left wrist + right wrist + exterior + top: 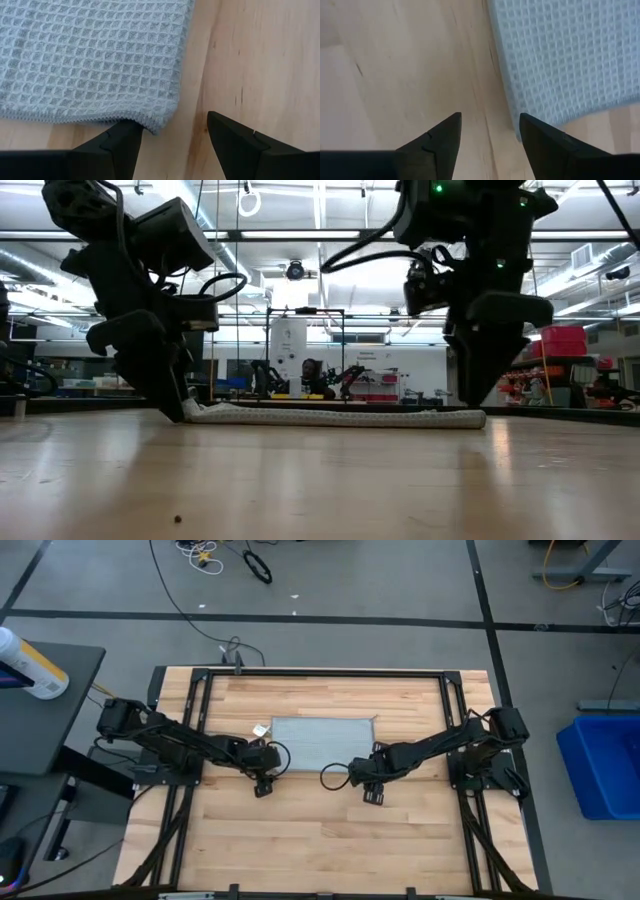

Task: Fold microfiber towels
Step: Fold the gray towel

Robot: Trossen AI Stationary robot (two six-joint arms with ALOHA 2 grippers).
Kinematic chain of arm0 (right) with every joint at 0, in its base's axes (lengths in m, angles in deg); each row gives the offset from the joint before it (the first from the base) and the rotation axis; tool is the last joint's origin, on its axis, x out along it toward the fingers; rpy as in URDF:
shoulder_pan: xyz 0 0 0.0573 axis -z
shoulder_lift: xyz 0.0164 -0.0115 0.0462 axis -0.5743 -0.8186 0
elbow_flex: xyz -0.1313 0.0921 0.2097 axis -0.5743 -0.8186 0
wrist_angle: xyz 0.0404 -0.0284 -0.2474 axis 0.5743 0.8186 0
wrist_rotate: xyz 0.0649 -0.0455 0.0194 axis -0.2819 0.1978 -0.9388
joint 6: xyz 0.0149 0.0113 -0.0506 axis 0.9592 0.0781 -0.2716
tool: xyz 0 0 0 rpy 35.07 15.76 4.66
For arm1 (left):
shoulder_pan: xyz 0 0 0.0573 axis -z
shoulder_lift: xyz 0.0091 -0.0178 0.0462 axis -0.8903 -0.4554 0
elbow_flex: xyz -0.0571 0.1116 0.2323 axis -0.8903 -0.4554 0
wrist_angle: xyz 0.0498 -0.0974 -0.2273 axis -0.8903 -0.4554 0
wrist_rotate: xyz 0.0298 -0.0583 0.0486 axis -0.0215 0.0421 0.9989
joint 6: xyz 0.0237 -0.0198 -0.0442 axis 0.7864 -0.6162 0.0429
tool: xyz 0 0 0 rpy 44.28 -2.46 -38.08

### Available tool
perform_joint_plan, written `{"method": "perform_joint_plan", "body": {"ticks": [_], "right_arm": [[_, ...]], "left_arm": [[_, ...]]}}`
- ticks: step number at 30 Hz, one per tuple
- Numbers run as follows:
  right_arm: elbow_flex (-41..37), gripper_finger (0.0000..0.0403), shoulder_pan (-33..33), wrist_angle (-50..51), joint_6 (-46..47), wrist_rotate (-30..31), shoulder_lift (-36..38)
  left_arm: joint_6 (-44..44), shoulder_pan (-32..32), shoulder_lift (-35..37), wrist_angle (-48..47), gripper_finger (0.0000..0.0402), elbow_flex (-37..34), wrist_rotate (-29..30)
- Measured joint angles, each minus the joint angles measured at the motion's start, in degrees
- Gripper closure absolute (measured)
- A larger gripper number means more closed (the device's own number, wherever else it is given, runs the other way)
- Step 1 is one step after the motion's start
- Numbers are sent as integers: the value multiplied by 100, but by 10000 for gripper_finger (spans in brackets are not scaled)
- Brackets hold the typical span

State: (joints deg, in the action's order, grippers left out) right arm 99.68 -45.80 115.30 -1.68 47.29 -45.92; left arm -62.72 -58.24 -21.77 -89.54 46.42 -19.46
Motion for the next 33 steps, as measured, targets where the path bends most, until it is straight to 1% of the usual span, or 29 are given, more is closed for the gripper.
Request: {"method": "perform_joint_plan", "body": {"ticks": [4,6,8,11,14,23,29,33], "right_arm": [[-23,183,9,80,-33,122,-90],[-100,182,14,-73,-64,123,-171],[-276,185,42,-3,-63,56,-176],[-470,194,60,-166,70,-54,-172],[-555,200,75,-193,67,-143,-167],[-427,189,107,-171,-18,25,-191],[-425,202,111,-189,-153,119,-193],[-425,194,111,-189,-93,200,-193]], "left_arm": [[-1,-5,-7,-7,168,-2,-6],[-13,-5,-7,-12,168,-2,-6],[-21,-5,-7,-17,168,-4,-5],[-21,-5,-9,-32,168,-7,9],[-27,-5,-9,-54,168,-11,13],[-36,-5,-11,-67,168,-15,47],[-47,-5,-11,-76,168,-15,269],[-47,-3,-11,-68,168,-16,367]]}}
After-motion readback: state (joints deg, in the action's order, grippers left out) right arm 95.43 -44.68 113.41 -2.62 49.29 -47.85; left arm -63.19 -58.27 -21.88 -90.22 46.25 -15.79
